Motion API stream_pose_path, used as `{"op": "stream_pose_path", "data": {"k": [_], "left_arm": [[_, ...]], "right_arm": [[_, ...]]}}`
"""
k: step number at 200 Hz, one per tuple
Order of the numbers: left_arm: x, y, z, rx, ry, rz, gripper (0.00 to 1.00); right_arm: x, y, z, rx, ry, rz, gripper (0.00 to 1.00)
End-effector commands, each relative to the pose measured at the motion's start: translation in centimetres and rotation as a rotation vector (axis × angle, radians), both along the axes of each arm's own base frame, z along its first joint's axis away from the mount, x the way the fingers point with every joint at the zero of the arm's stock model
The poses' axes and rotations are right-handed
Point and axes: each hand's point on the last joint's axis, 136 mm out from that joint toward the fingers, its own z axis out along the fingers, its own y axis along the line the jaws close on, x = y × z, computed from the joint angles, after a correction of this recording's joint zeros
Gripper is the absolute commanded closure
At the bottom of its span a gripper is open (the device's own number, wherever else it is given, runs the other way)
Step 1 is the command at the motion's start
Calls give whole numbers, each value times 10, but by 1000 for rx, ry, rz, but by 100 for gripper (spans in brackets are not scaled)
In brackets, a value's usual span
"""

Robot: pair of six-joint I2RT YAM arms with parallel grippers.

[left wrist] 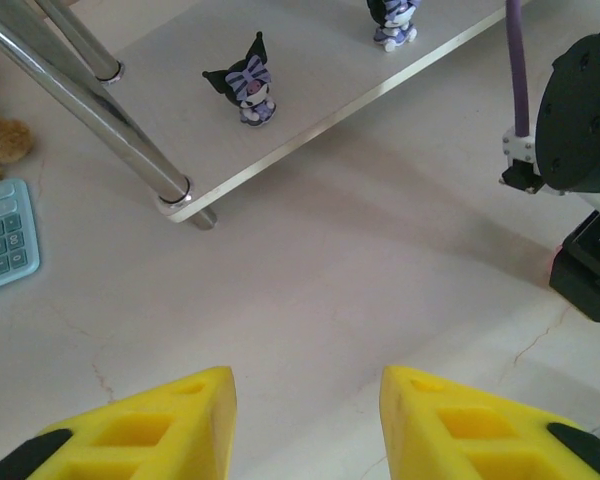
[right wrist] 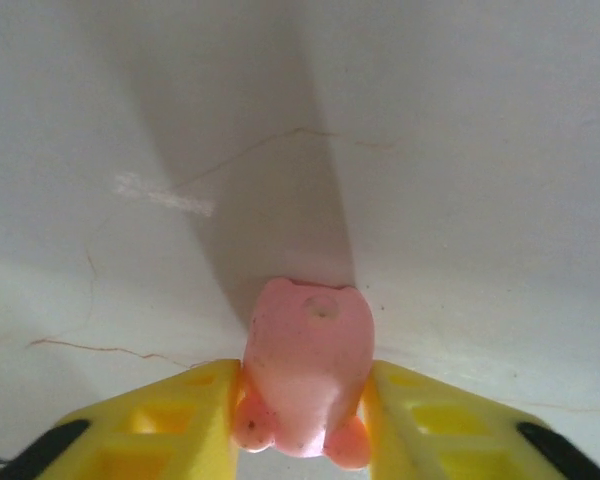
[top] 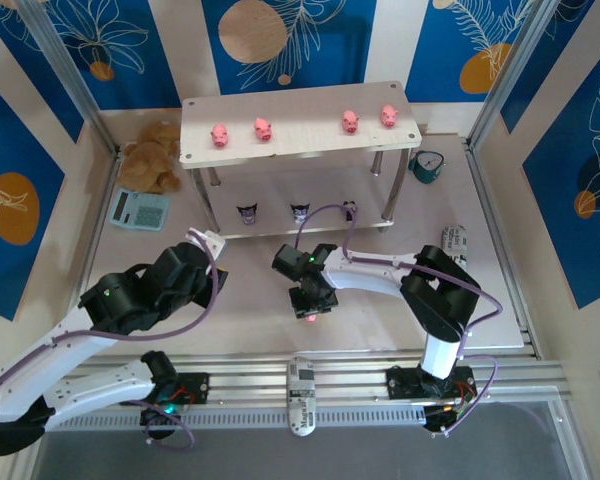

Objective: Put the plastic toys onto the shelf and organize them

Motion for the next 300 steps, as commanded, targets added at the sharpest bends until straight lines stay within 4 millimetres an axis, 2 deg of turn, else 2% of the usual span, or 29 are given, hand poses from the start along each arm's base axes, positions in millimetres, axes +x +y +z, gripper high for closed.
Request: {"op": "stream_pose_path", "data": {"k": [1, 18, 30, 55, 69, 83, 104, 117, 135, 153, 166, 183, 199, 227, 300], "left_arm": [[1, 6, -2, 32, -11, 11, 57], [1, 6, -2, 34, -12, 10, 56], [2, 6, -2, 36, -13, 13, 56], [4, 2, 5, 21, -18, 4, 56], [5, -2, 13, 10, -25, -2, 56], [8, -6, 22, -1, -32, -9, 56], [12, -15, 38, -27, -48, -25, 55], [15, -22, 45, -44, -55, -39, 55], [19, -33, 55, -74, -69, -59, 55], [23, -41, 62, -90, -77, -70, 56], [25, -44, 64, -92, -79, -76, 56], [26, -45, 67, -87, -81, -77, 56], [26, -44, 67, -77, -79, -75, 56], [25, -39, 69, -68, -80, -64, 56], [26, -37, 68, -52, -76, -60, 55]], "right_arm": [[0, 4, 3, 10, 14, -2, 75], [1, 1, 10, 0, -12, 7, 87], [3, -1, 22, -2, -46, 21, 88], [10, -9, 70, 11, -134, 57, 89], [16, -13, 111, 28, -192, 92, 89], [29, -16, 167, 67, -297, 132, 89], [57, -20, 250, 134, -476, 184, 88], [77, -22, 294, 144, -593, 211, 88], [107, -22, 340, 150, -730, 238, 87], [132, -19, 373, 160, -834, 252, 87], [150, -18, 388, 168, -882, 249, 87], [171, -19, 398, 177, -921, 238, 87], [187, -16, 400, 188, -942, 234, 86], [210, -22, 395, 165, -958, 204, 86], [233, -22, 386, 169, -960, 196, 86]]}}
